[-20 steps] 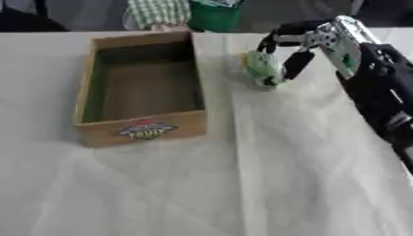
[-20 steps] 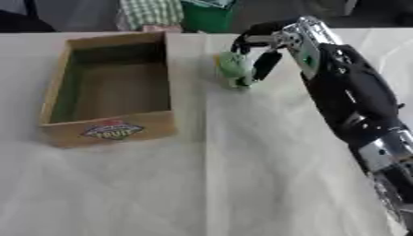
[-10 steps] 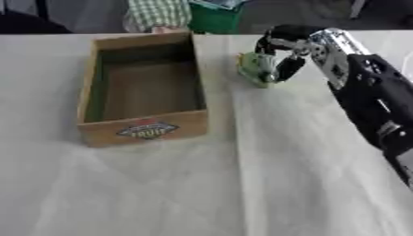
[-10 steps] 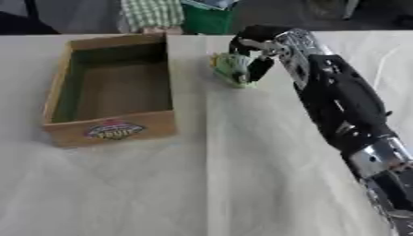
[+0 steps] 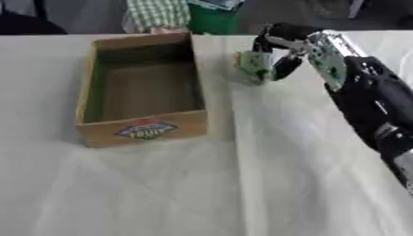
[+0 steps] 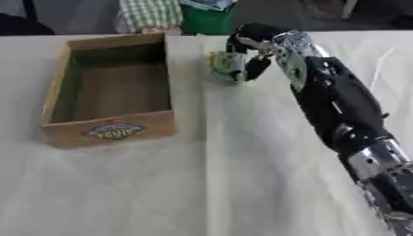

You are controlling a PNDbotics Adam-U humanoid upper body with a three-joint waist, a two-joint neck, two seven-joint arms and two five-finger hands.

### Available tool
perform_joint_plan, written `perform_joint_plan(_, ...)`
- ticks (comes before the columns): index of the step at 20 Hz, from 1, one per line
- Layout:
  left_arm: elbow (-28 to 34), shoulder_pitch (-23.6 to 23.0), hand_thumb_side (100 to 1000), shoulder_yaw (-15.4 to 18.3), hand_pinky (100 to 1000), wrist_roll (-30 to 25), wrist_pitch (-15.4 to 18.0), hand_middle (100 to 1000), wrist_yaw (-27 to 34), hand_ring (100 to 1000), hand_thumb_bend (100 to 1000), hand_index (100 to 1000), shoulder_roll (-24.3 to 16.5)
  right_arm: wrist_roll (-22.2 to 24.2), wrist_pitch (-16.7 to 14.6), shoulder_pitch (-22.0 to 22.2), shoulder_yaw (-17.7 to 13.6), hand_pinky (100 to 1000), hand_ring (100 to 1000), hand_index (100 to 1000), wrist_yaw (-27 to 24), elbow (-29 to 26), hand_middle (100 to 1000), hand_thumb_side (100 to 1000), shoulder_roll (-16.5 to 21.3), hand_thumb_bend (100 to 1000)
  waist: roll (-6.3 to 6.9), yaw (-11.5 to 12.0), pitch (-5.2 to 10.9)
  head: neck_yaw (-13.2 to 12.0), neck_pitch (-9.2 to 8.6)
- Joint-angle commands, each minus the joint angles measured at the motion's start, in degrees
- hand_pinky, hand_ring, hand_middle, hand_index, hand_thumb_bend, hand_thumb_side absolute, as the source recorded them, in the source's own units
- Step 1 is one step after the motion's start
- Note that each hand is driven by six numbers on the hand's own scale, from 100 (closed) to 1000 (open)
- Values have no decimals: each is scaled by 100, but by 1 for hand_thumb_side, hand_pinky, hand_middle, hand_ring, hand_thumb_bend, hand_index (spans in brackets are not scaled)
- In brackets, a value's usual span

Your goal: Pick up objects on the table and place them in the box.

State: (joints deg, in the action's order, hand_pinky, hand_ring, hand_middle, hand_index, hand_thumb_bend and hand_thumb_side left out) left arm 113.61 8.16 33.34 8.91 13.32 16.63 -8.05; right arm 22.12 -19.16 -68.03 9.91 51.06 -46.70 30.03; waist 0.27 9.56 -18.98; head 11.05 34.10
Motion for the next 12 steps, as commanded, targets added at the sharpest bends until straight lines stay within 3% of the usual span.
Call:
perform_joint_plan(1, 98, 45, 571, 20, 740, 10, -1, 520, 2, 545, 100, 694, -158, 37, 263, -245, -69, 788, 575, 524, -562, -466, 293, 127, 191, 100, -1, -7, 173, -6, 33)
perform_joint_plan(6, 98, 57, 572, 7, 739, 26, -14, 520, -3, 545, 100, 695, -200, -27, 607, -398, -53, 797, 566, 513, -1413, -893, 286, 196, 172, 100, -27, -12, 249, 48, 126)
perform_joint_plan(12, 98, 73, 573, -28, 737, 35, -19, 520, 6, 544, 100, 695, -244, -173, 855, -599, 104, 798, 553, 506, -1660, -1107, 280, 258, -104, 100, -45, 84, 325, 150, 178)
